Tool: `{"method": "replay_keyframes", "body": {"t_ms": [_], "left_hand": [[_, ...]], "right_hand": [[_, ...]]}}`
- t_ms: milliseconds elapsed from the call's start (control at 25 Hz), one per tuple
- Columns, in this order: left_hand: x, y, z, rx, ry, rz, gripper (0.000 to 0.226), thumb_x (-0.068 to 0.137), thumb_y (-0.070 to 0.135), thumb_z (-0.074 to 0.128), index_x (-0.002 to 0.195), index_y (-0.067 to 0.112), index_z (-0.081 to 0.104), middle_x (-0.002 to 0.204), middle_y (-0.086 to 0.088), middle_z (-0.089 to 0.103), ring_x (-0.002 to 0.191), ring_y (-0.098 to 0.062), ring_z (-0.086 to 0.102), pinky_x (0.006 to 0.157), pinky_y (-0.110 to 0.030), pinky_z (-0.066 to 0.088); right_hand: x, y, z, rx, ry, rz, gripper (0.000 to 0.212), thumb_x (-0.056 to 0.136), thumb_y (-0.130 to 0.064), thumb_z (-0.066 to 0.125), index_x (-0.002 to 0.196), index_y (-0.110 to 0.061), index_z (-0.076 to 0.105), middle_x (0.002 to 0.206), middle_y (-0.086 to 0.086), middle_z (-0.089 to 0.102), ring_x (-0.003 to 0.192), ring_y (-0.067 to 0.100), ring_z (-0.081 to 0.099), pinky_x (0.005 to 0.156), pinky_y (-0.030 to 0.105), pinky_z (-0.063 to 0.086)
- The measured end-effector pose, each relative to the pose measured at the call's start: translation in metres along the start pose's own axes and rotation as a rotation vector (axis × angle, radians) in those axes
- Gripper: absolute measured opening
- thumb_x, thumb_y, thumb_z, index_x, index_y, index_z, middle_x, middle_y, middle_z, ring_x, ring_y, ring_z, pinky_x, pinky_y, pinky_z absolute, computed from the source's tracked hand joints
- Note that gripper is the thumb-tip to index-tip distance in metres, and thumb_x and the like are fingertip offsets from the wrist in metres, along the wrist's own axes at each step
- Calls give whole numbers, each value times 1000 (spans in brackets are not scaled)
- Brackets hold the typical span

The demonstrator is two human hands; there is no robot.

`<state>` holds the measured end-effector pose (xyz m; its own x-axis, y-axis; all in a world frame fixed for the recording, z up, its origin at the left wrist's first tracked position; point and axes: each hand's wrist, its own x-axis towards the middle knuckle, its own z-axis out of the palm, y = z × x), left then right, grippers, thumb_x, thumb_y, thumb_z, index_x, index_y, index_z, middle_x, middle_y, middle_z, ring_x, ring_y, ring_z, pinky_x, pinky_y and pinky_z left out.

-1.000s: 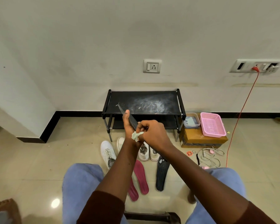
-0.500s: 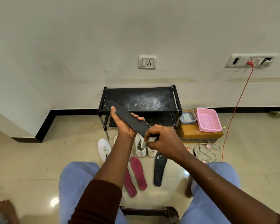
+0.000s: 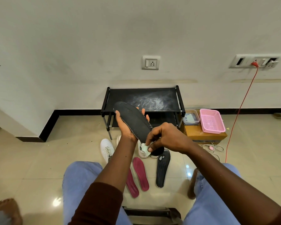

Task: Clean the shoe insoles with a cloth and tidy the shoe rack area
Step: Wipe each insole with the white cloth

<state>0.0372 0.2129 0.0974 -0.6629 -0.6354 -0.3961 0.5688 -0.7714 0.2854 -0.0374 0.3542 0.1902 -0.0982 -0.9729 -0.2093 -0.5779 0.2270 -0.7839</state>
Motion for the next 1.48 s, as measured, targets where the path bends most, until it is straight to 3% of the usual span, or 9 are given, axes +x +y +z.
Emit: {"method": "replay_keyframes", "body": {"t_ms": [160,280,360,440,560,880,1040,1240,1480], "left_hand": [[-10,-8,2,56,18,-6,79,81,72,42,134,13,48,115,-17,61,98,-30,62,82,-41,54],[-17,-15,10,127,-6,31,65,90,61,38,113,5,63,93,-16,70,77,-28,71,63,-36,59],[-15,-21,8,157,-30,24,60,93,55,37,94,6,70,82,-13,72,69,-25,71,59,-33,59],[-18,-28,7,154,-77,-32,59,91,59,39,102,8,67,88,-11,72,77,-23,71,69,-32,59],[-16,-37,2,157,-138,-85,62,91,62,33,109,9,61,92,-11,69,85,-23,69,77,-32,57],[-9,-37,3,99,-172,-129,67,88,64,36,108,10,71,112,-15,67,102,-30,63,88,-44,51],[-4,-34,-5,112,-166,-212,74,82,71,37,117,12,64,118,-14,61,106,-27,58,83,-43,52],[-3,-32,-7,192,-119,-159,73,87,65,37,127,8,57,134,-18,52,114,-30,55,99,-43,46],[-19,-39,4,292,-117,-147,61,94,54,32,97,10,75,96,-11,71,87,-22,69,77,-31,56]], "right_hand": [[12,-2,6,66,172,33,15,69,-5,77,82,-12,73,79,3,71,72,7,65,73,9,47],[24,1,12,-180,256,0,21,73,-8,75,93,-12,73,92,2,72,77,1,57,67,-3,36],[31,3,15,-268,257,-28,22,78,-7,69,99,-13,72,100,2,71,86,3,58,78,3,37],[42,5,13,-327,307,-33,22,83,-6,63,103,-12,71,105,5,69,95,12,61,94,20,41],[56,13,6,-379,447,-7,22,87,-9,59,106,-12,70,107,6,70,97,19,64,92,33,50],[16,17,32,-411,331,-39,24,87,-3,55,104,-11,71,104,8,67,92,22,62,85,35,50],[-11,17,47,-414,198,-46,27,91,-10,53,114,-15,66,113,3,62,100,16,56,81,17,39],[14,29,35,-434,351,-54,25,90,-6,52,110,-9,68,110,9,64,98,22,59,89,28,43],[59,39,2,-623,548,15,23,87,1,53,103,-6,68,105,10,62,98,25,57,78,38,53]]}}
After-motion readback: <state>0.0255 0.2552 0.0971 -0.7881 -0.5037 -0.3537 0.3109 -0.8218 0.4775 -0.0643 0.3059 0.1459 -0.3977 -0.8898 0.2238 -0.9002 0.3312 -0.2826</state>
